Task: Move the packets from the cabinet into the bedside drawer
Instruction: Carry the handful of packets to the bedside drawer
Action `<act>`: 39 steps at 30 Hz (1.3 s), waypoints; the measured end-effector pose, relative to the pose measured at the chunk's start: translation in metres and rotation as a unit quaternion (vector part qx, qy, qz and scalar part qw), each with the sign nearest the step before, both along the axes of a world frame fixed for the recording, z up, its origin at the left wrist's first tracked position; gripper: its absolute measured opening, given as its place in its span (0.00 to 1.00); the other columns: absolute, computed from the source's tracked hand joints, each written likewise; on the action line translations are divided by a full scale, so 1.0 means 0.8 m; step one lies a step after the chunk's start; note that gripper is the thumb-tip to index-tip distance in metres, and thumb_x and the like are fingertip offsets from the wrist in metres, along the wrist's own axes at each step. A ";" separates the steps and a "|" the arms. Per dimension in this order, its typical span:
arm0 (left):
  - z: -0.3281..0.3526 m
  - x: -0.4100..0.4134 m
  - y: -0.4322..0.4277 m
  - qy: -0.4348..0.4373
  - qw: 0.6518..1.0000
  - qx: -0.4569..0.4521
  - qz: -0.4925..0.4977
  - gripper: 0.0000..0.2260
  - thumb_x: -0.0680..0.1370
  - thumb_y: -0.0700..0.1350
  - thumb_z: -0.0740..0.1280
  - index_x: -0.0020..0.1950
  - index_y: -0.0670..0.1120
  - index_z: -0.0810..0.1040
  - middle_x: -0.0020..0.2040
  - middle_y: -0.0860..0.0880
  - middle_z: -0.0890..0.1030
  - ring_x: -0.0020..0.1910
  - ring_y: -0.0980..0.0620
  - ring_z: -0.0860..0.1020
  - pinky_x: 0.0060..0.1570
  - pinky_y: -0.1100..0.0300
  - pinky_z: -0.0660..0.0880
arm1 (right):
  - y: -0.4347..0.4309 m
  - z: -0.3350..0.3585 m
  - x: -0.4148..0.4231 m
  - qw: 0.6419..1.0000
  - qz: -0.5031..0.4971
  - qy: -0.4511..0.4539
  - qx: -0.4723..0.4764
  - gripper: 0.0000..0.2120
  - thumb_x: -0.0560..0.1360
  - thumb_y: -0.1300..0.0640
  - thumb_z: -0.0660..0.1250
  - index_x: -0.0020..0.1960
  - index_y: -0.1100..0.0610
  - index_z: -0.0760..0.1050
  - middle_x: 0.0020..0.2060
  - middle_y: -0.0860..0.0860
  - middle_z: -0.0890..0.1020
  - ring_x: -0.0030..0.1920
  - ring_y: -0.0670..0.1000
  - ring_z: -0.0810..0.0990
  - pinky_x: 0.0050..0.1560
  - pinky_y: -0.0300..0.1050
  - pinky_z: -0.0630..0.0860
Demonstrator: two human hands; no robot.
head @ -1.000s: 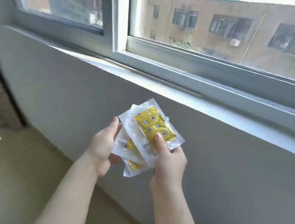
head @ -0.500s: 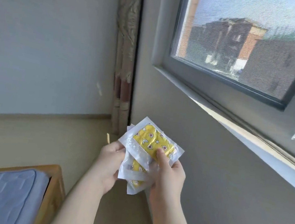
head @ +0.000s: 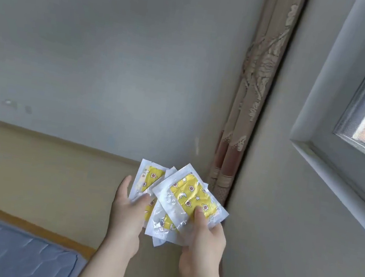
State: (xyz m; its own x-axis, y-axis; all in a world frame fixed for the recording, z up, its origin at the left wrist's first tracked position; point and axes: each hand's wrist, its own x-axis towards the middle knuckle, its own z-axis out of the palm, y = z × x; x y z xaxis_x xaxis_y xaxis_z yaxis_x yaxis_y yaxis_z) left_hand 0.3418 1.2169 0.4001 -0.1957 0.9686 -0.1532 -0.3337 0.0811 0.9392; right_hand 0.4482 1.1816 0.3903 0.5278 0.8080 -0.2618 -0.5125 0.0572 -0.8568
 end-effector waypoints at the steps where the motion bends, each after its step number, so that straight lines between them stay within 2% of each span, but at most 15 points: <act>1: 0.001 -0.005 0.023 0.009 1.000 0.000 0.002 0.17 0.77 0.35 0.63 0.65 0.47 0.72 0.48 0.49 0.81 0.41 0.46 0.79 0.39 0.52 0.75 | 0.027 0.002 -0.004 1.000 0.007 0.005 0.003 0.04 0.77 0.62 0.65 0.46 0.55 0.77 0.41 0.51 0.83 0.42 0.53 0.81 0.43 0.46 0.76; 4: 0.005 -0.022 0.090 0.040 0.999 -0.012 0.010 0.08 0.77 0.36 0.62 0.51 0.44 0.78 0.41 0.46 0.82 0.37 0.45 0.79 0.41 0.49 0.76 | 0.104 0.005 -0.017 0.999 0.032 0.022 0.005 0.04 0.78 0.62 0.64 0.47 0.56 0.76 0.39 0.50 0.82 0.36 0.49 0.81 0.35 0.42 0.75; 6: 0.008 -0.034 0.137 0.069 0.998 -0.006 0.001 0.08 0.78 0.36 0.62 0.48 0.46 0.79 0.41 0.46 0.82 0.37 0.45 0.80 0.41 0.51 0.78 | 0.156 0.008 -0.026 0.998 0.045 0.036 0.008 0.05 0.78 0.63 0.63 0.46 0.56 0.76 0.36 0.49 0.82 0.31 0.46 0.81 0.30 0.39 0.75; 8: 0.012 -0.047 0.189 0.094 0.995 0.007 -0.019 0.10 0.78 0.36 0.61 0.47 0.48 0.80 0.42 0.47 0.83 0.39 0.47 0.81 0.40 0.53 0.79 | 0.214 0.016 -0.032 0.999 0.043 0.024 0.012 0.05 0.78 0.62 0.64 0.46 0.55 0.76 0.37 0.49 0.81 0.32 0.47 0.80 0.31 0.39 0.74; 12: 0.042 -0.069 0.310 0.119 0.991 0.037 -0.048 0.11 0.78 0.35 0.61 0.49 0.49 0.80 0.42 0.47 0.84 0.36 0.51 0.82 0.34 0.59 0.79 | 0.345 0.057 -0.044 0.997 0.053 -0.004 0.050 0.05 0.78 0.61 0.64 0.46 0.53 0.76 0.38 0.48 0.82 0.35 0.47 0.80 0.34 0.40 0.73; 15: 0.061 -0.082 0.393 0.110 0.991 0.044 -0.068 0.13 0.77 0.33 0.60 0.50 0.48 0.80 0.44 0.46 0.85 0.39 0.49 0.82 0.37 0.56 0.80 | 0.435 0.077 -0.055 0.995 0.076 0.022 0.068 0.06 0.78 0.62 0.63 0.45 0.54 0.76 0.37 0.48 0.82 0.34 0.47 0.80 0.35 0.42 0.74; 18: 0.061 -0.089 0.466 0.083 0.993 0.033 -0.080 0.13 0.77 0.33 0.61 0.53 0.48 0.79 0.47 0.45 0.85 0.43 0.46 0.83 0.36 0.54 0.80 | 0.513 0.072 -0.062 0.993 0.095 0.031 0.070 0.05 0.78 0.61 0.63 0.48 0.54 0.77 0.39 0.49 0.83 0.39 0.51 0.82 0.43 0.46 0.77; 22: 0.063 -0.097 0.567 0.061 0.993 0.051 -0.082 0.10 0.78 0.38 0.63 0.56 0.48 0.78 0.48 0.45 0.85 0.43 0.46 0.84 0.35 0.55 0.79 | 0.622 0.071 -0.072 0.988 0.134 0.025 0.069 0.04 0.78 0.61 0.63 0.49 0.56 0.77 0.41 0.52 0.84 0.39 0.52 0.82 0.41 0.46 0.76; 26: 0.043 -0.105 0.666 0.035 0.998 0.049 0.011 0.09 0.77 0.34 0.62 0.53 0.42 0.79 0.42 0.45 0.84 0.38 0.46 0.82 0.36 0.53 0.80 | 0.735 0.057 -0.080 0.983 0.170 0.007 0.065 0.04 0.78 0.60 0.64 0.47 0.55 0.77 0.40 0.52 0.83 0.39 0.53 0.81 0.44 0.47 0.77; 29: 0.039 -0.120 0.738 0.014 0.996 0.063 0.063 0.11 0.72 0.34 0.69 0.54 0.41 0.80 0.47 0.41 0.84 0.42 0.44 0.82 0.39 0.53 0.80 | 0.825 0.055 -0.092 0.979 0.194 0.007 0.065 0.04 0.78 0.60 0.64 0.49 0.55 0.77 0.40 0.51 0.83 0.39 0.53 0.81 0.48 0.53 0.77; 33: 0.039 -0.159 0.813 -0.006 0.993 0.059 0.102 0.17 0.65 0.38 0.71 0.55 0.41 0.80 0.50 0.40 0.83 0.47 0.41 0.82 0.43 0.52 0.79 | 0.928 0.049 -0.129 0.970 0.238 0.026 0.049 0.05 0.78 0.62 0.63 0.53 0.58 0.75 0.41 0.53 0.81 0.38 0.51 0.79 0.38 0.45 0.75; 35: 0.034 -0.188 0.836 -0.015 0.988 0.054 0.147 0.12 0.68 0.39 0.70 0.52 0.42 0.81 0.44 0.43 0.81 0.41 0.44 0.80 0.43 0.53 0.76 | 0.964 0.040 -0.162 0.961 0.272 0.034 0.029 0.05 0.78 0.63 0.63 0.52 0.57 0.75 0.41 0.53 0.81 0.37 0.52 0.78 0.38 0.44 0.75; 37: 0.025 -0.221 0.857 -0.027 0.979 0.060 0.195 0.07 0.76 0.38 0.66 0.50 0.44 0.83 0.39 0.46 0.81 0.34 0.49 0.79 0.37 0.59 0.76 | 0.994 0.033 -0.201 0.946 0.319 0.047 0.019 0.05 0.78 0.64 0.63 0.51 0.58 0.76 0.40 0.54 0.81 0.37 0.53 0.78 0.40 0.46 0.76; 39: 0.016 -0.256 0.879 -0.071 0.965 0.062 0.245 0.07 0.77 0.37 0.63 0.48 0.41 0.82 0.38 0.43 0.82 0.33 0.47 0.81 0.35 0.57 0.77 | 1.022 0.025 -0.244 0.931 0.361 0.059 0.008 0.05 0.78 0.64 0.63 0.50 0.58 0.76 0.39 0.54 0.81 0.36 0.53 0.78 0.40 0.47 0.77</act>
